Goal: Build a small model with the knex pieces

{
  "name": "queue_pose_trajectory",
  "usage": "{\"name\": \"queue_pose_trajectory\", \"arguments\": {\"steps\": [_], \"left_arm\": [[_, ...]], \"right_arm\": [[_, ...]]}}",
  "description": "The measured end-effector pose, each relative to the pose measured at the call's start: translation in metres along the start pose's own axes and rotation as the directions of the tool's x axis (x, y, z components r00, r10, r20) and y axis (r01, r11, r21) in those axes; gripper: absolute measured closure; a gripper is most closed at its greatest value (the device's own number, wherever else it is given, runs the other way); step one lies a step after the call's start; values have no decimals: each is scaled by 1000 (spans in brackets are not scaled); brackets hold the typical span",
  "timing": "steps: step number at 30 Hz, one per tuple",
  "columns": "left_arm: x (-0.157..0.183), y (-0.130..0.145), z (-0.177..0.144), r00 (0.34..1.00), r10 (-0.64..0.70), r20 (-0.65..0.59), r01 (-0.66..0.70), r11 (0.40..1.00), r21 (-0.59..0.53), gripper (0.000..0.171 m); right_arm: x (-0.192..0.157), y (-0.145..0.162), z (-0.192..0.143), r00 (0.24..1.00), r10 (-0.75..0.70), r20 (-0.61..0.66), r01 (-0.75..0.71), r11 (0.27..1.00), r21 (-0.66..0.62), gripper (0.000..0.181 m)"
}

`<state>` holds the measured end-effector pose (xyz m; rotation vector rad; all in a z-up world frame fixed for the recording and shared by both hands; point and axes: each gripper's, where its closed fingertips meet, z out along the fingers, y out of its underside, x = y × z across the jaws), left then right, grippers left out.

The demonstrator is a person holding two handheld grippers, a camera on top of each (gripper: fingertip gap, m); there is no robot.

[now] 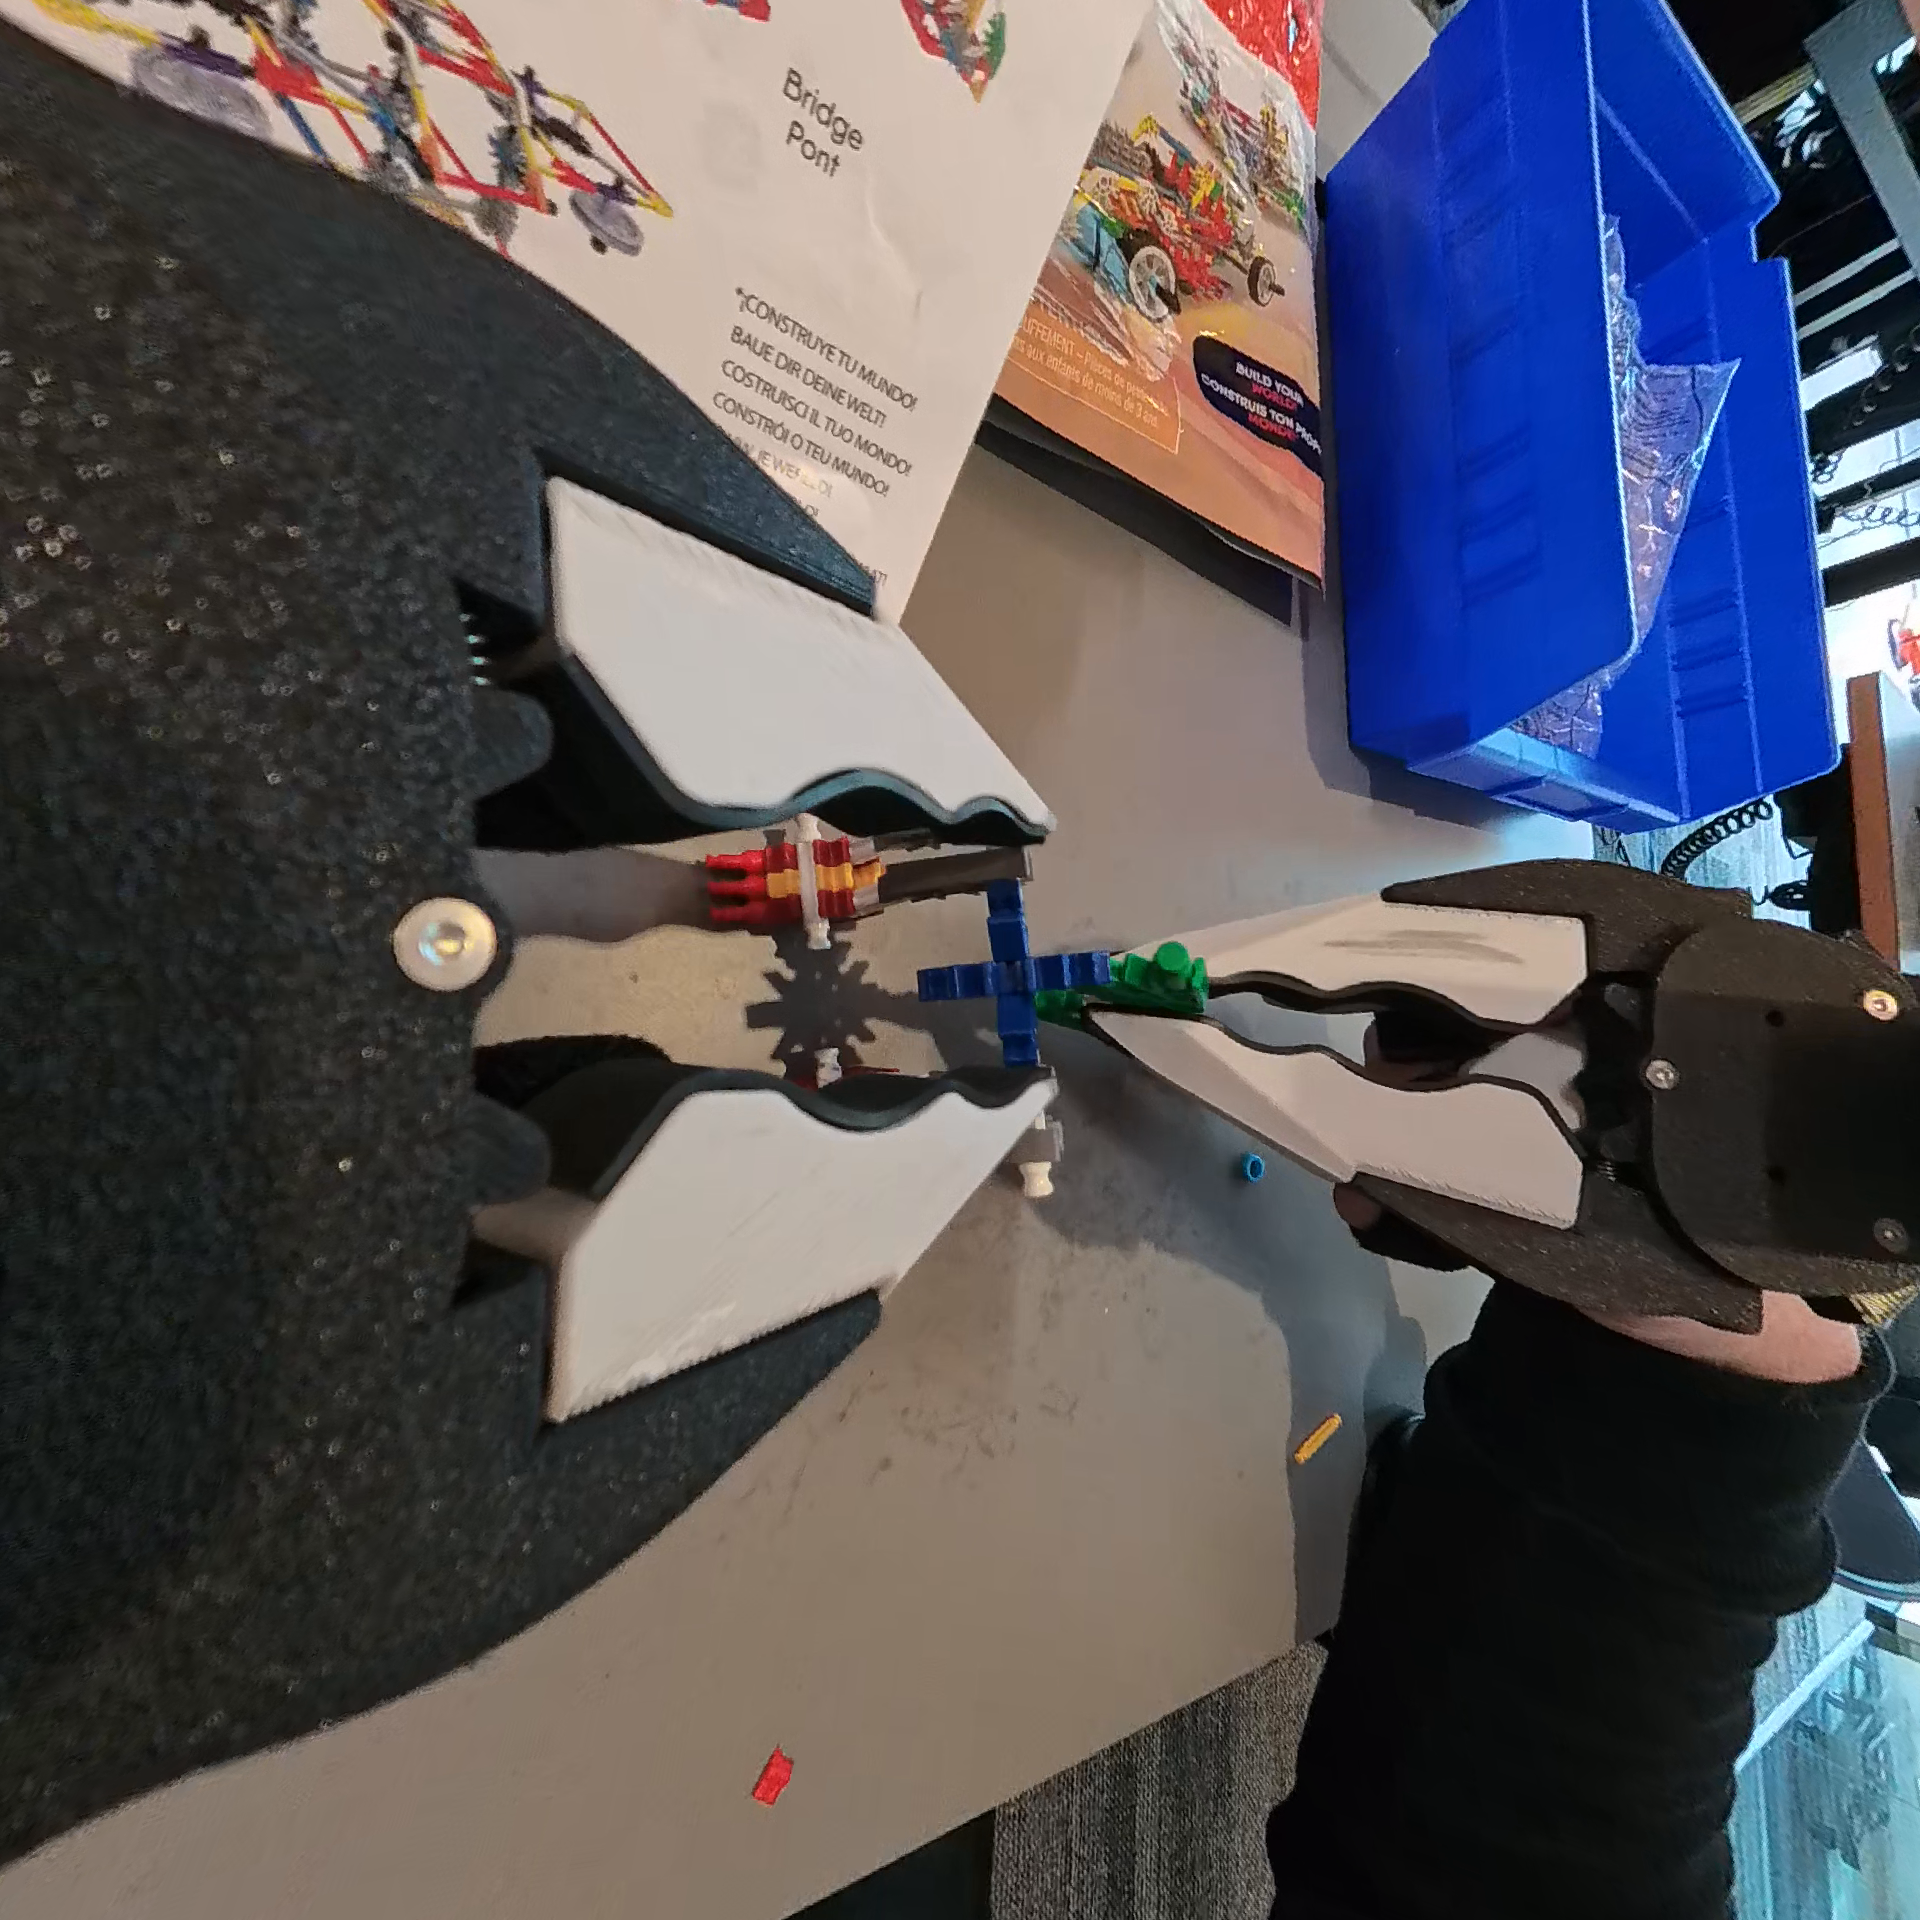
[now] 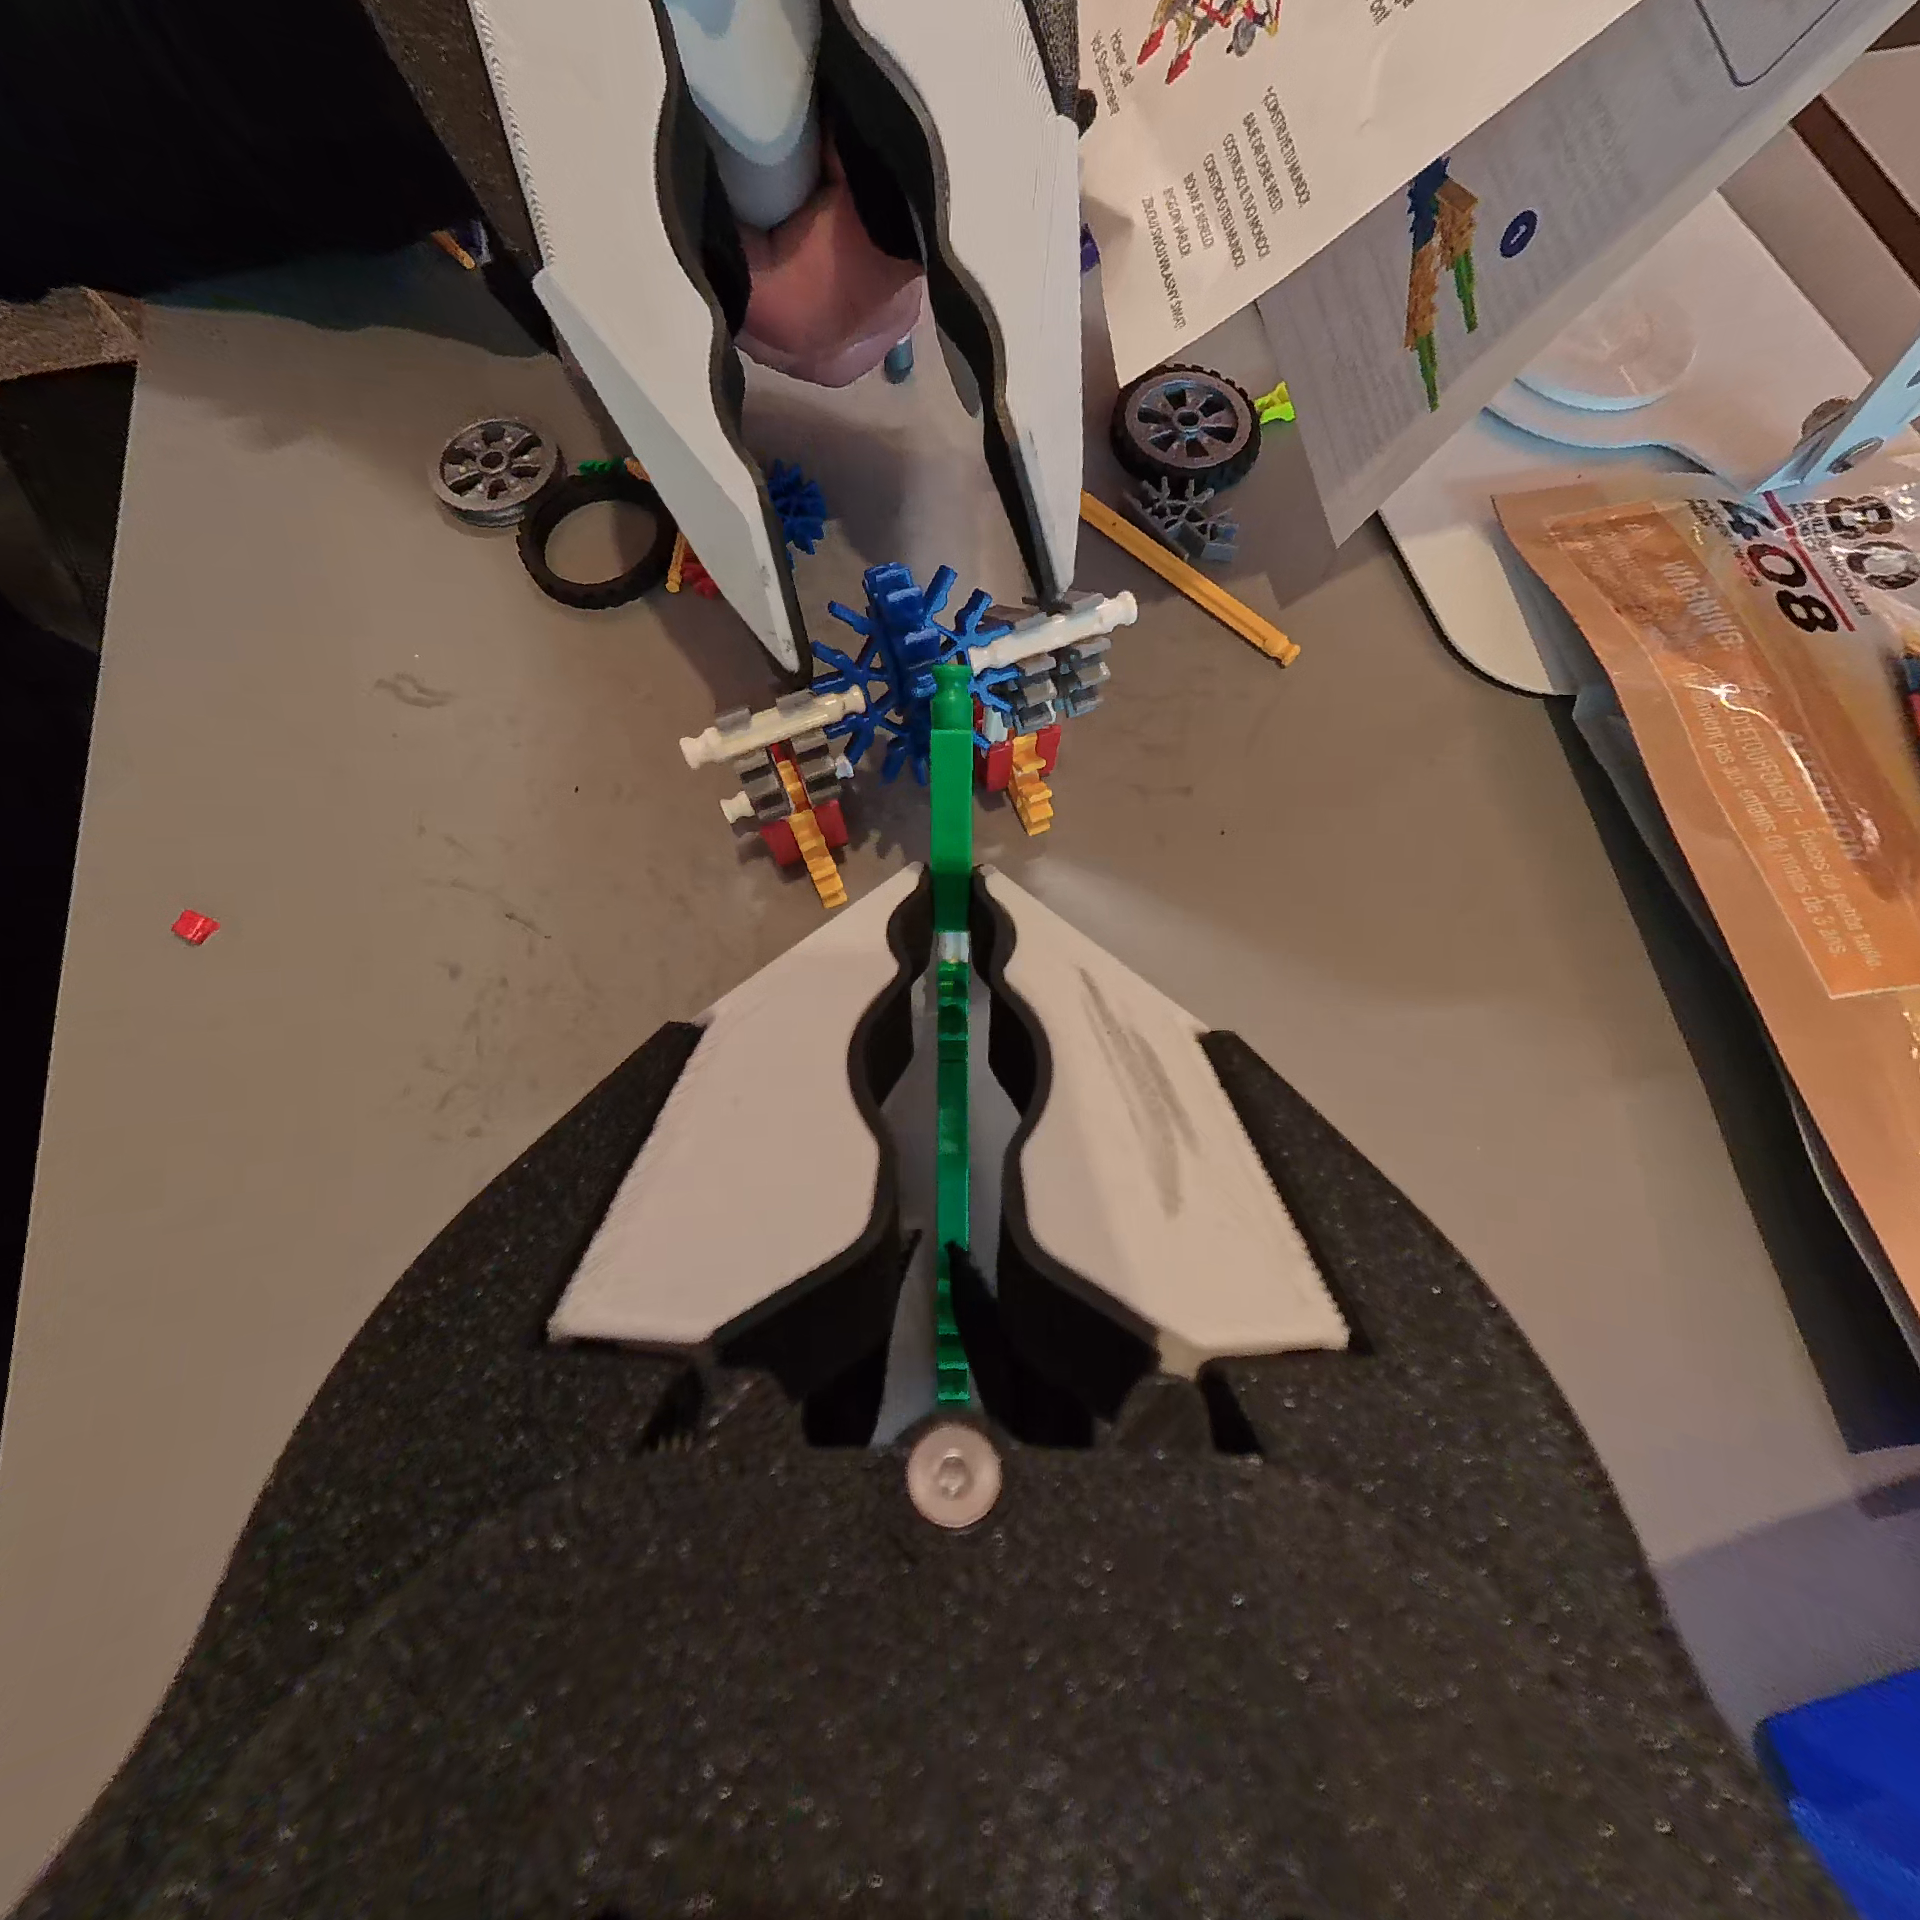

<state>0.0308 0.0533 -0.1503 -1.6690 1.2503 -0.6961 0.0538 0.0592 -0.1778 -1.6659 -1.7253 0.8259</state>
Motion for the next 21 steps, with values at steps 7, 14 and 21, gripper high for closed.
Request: {"name": "queue_pose_trajectory", "arguments": {"steps": [7, 14, 21], "left_arm": [[2, -7, -4, 1000, 10, -2, -10, 1000, 21, 133], [7, -24, -2, 1000, 15, 8, -15, 995, 98, 136], [20, -26, 15, 995, 93, 34, -96, 992, 84, 143]], "right_arm": [[2, -1, 0, 1000, -14, -10, 14, 1000, 13, 176], [1, -5, -2, 994, -92, -53, 92, 996, -8, 176], [-2, -9, -4, 984, -155, -83, 154, 988, -20, 176]]}}
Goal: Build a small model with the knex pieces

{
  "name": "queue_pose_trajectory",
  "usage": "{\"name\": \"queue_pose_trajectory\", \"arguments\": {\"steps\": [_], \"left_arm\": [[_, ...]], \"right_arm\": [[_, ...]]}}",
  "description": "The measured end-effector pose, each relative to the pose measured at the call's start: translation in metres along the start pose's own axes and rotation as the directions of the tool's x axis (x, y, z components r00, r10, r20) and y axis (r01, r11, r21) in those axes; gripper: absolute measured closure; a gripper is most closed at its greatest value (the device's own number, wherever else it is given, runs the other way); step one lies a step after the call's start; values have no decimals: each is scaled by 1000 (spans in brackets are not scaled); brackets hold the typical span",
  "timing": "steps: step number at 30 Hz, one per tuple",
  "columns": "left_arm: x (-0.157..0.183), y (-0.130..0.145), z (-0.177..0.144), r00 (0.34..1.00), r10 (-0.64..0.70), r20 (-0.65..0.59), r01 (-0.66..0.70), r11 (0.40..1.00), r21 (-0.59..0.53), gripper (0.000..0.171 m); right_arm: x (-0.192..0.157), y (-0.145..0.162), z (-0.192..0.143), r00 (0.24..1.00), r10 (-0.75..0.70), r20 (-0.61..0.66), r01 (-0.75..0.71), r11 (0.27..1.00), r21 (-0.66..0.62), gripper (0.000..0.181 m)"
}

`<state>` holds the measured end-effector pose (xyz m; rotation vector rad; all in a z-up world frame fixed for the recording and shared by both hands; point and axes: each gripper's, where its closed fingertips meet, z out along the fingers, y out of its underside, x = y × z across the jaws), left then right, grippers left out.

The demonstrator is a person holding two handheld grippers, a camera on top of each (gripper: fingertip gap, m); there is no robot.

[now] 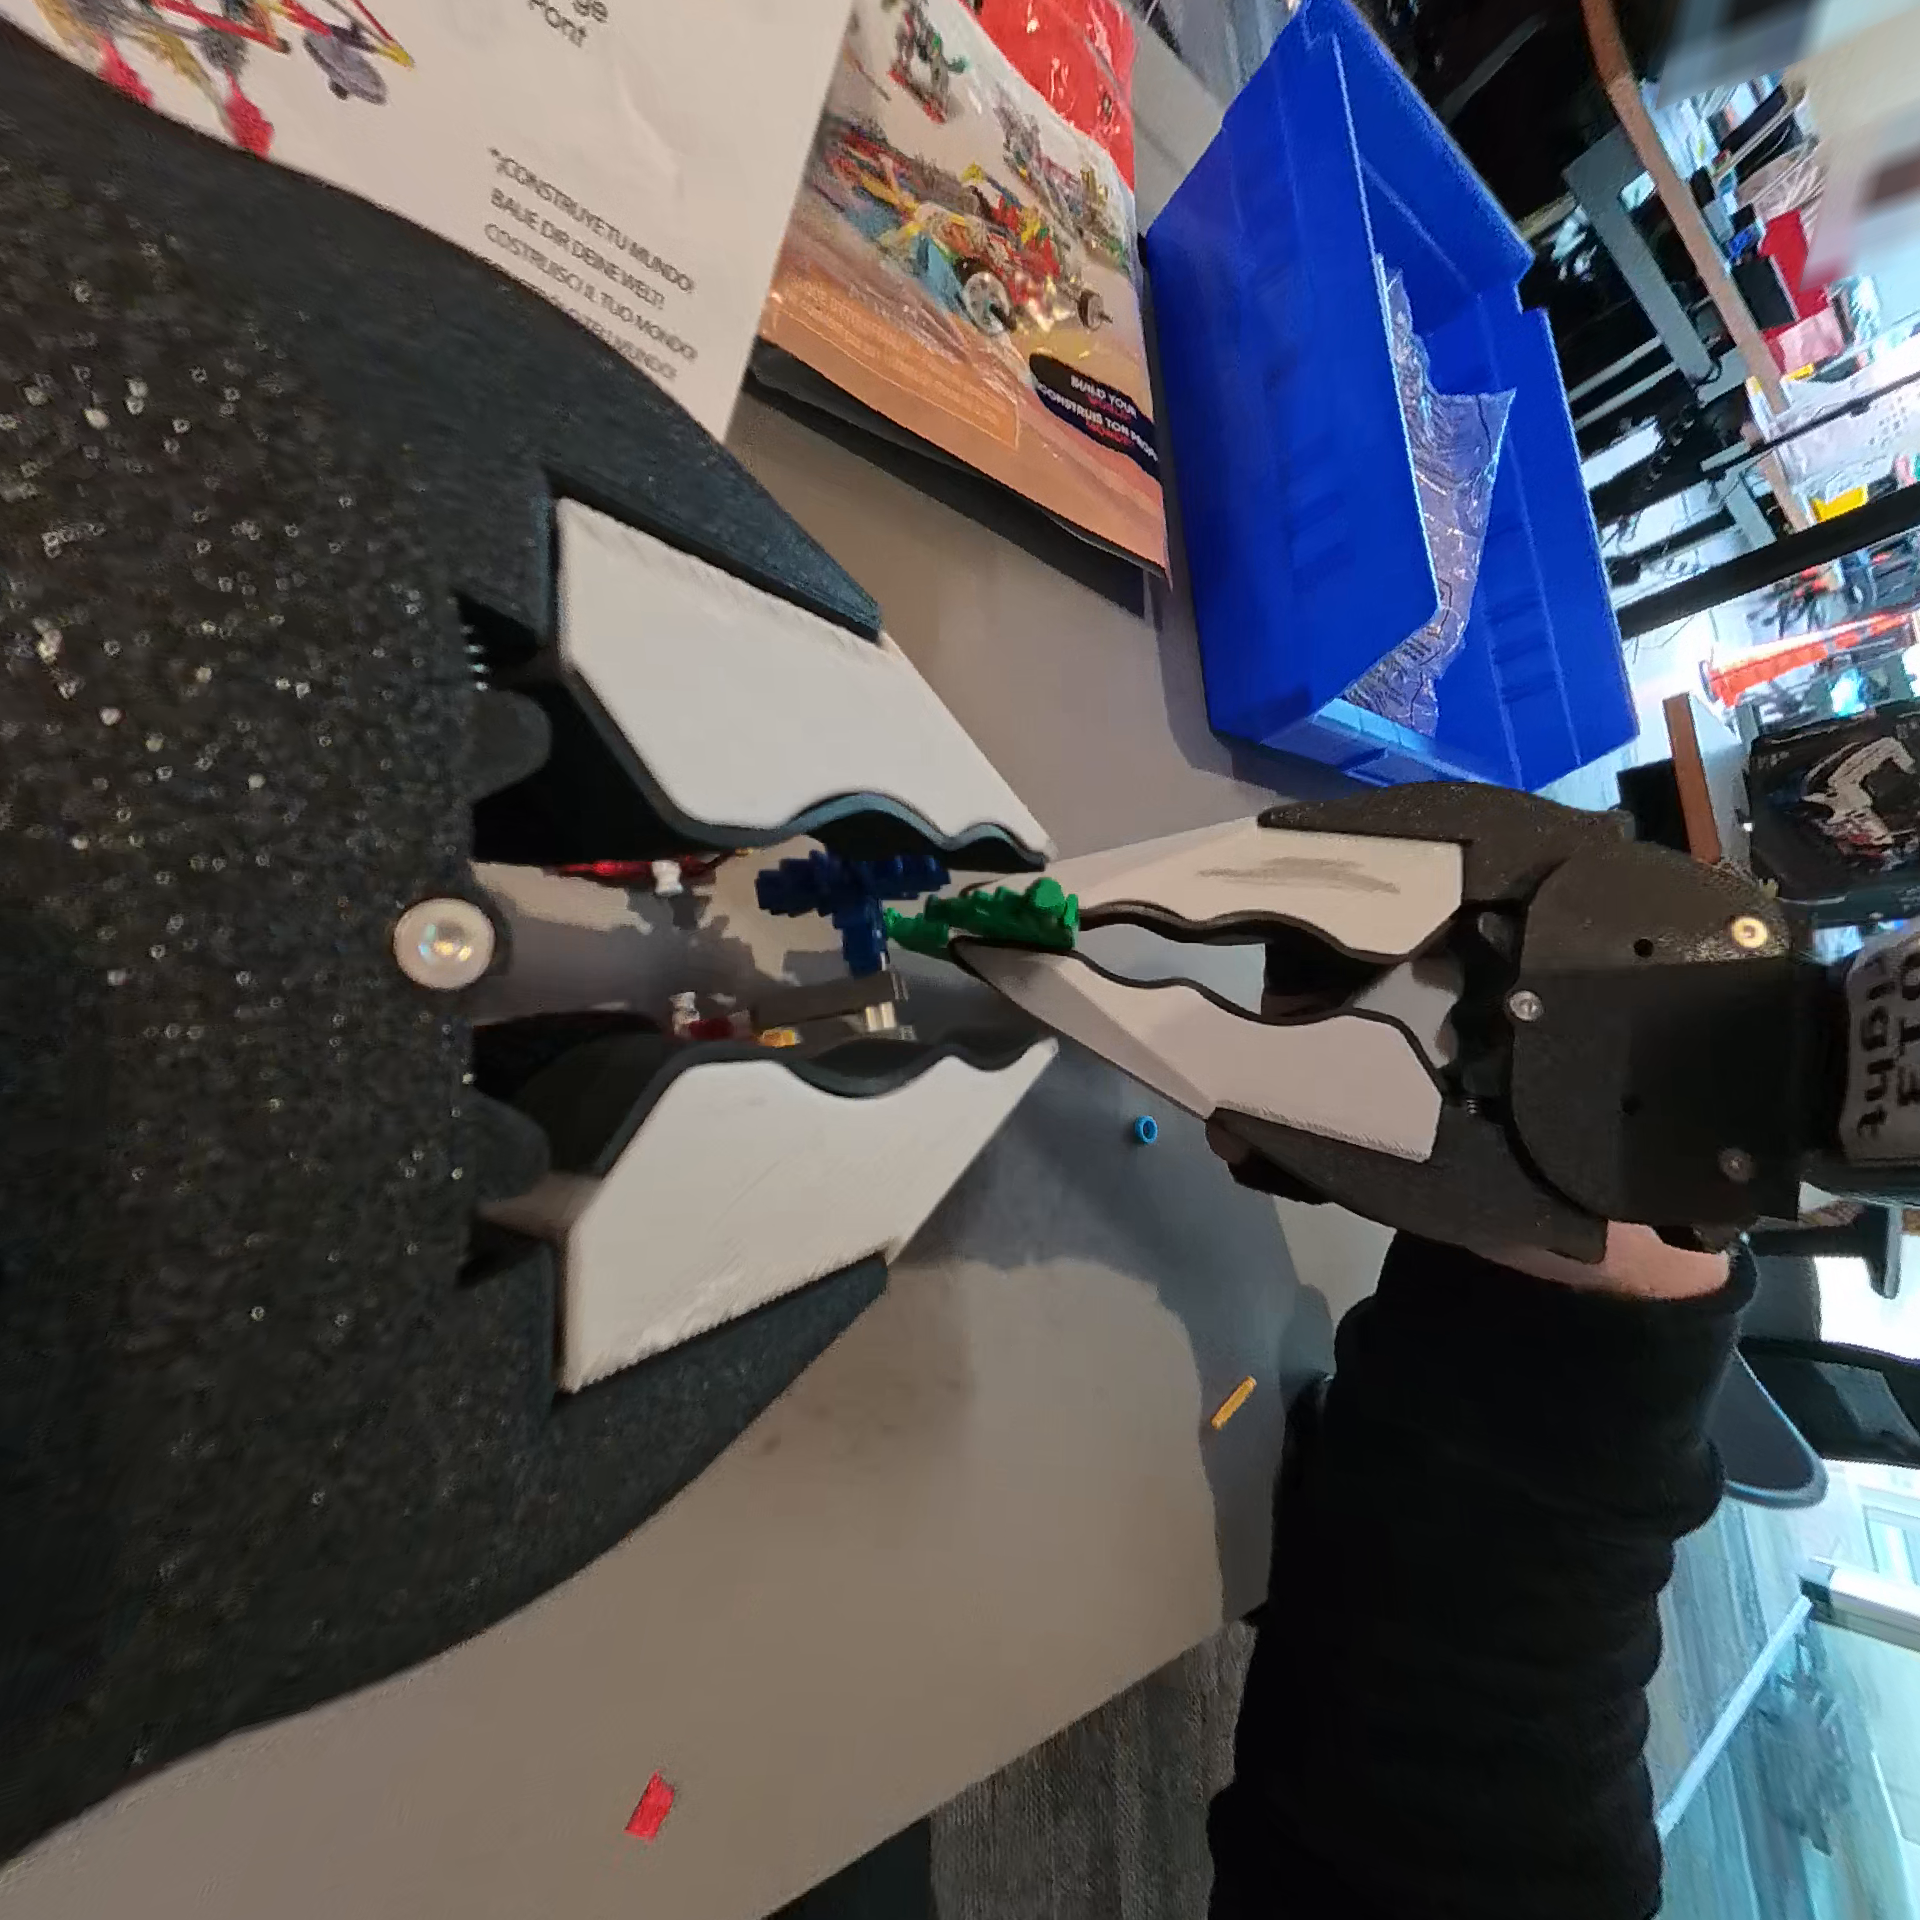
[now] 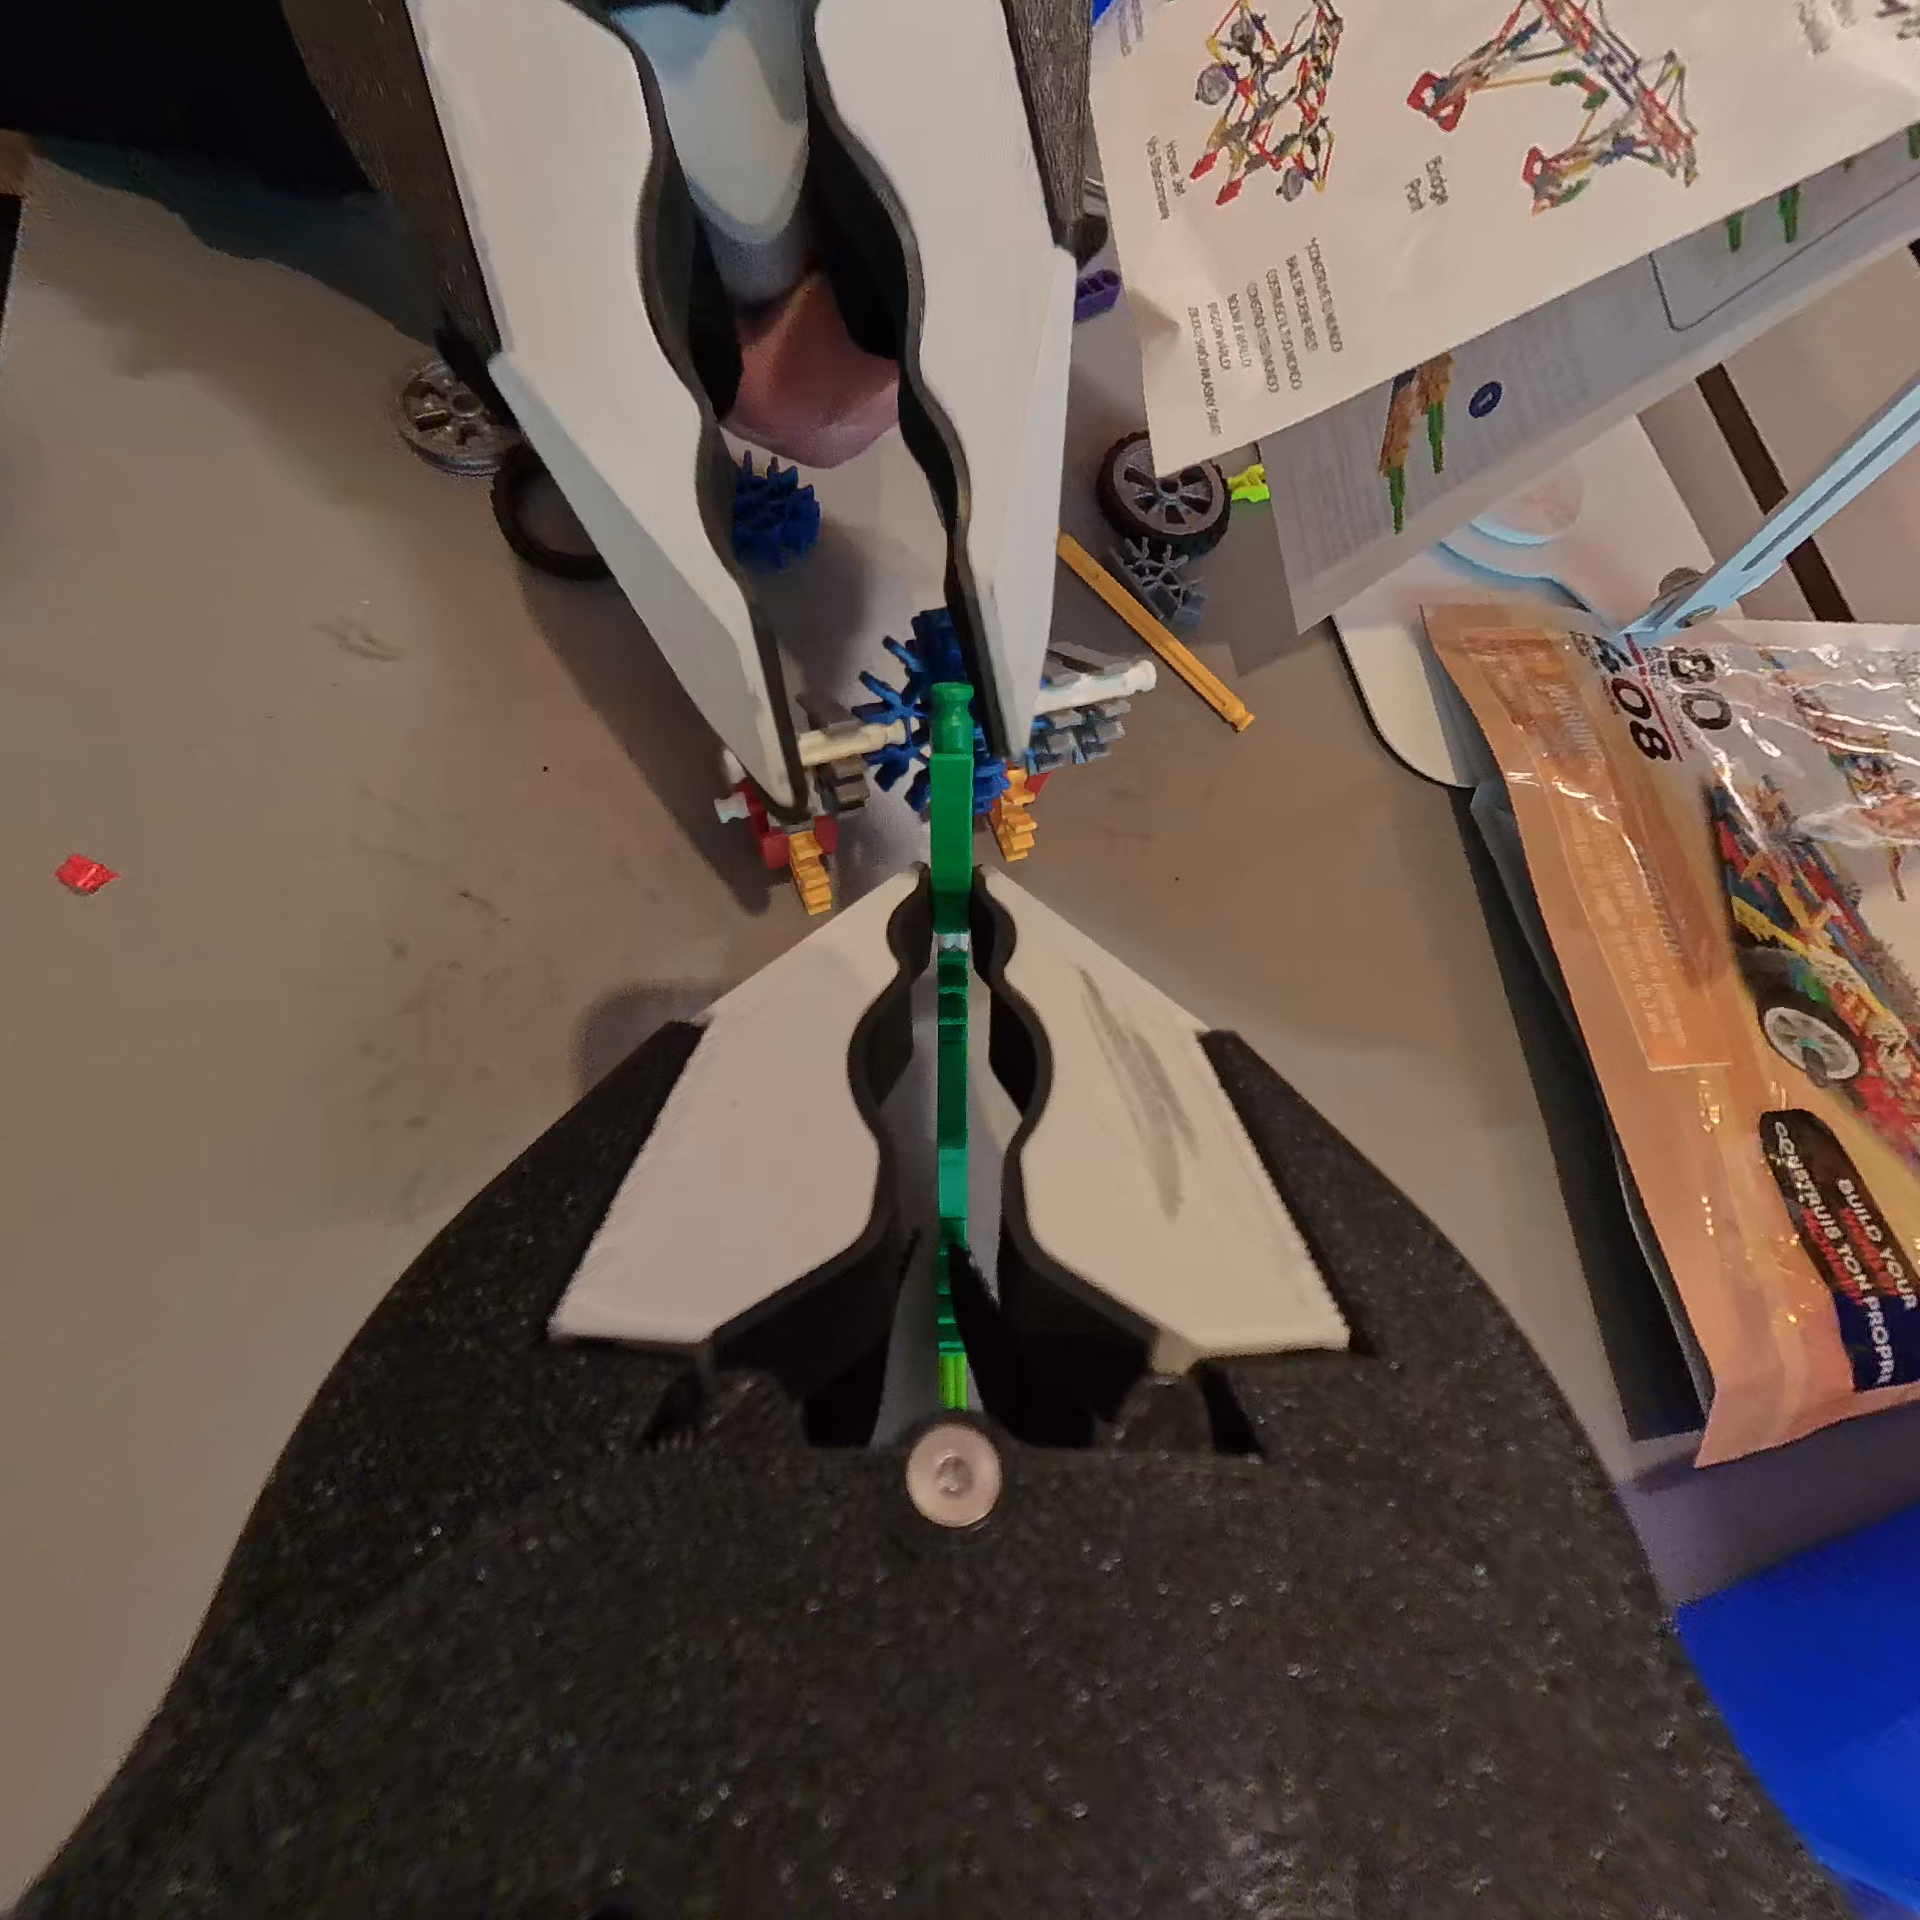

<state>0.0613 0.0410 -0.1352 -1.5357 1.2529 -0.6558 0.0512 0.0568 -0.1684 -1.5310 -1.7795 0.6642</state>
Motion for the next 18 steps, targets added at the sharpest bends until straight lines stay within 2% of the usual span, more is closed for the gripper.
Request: {"name": "queue_pose_trajectory", "arguments": {"steps": [10, 18], "left_arm": [[6, 4, 11, 1000, 24, 8, -24, 999, -21, 151], [6, -1, 9, 1000, -8, -11, 8, 1000, 22, 160]], "right_arm": [[-5, -3, 2, 998, -68, -15, 68, 998, -3, 176], [-4, -5, -1, 998, -58, -12, 59, 998, 31, 173]]}}
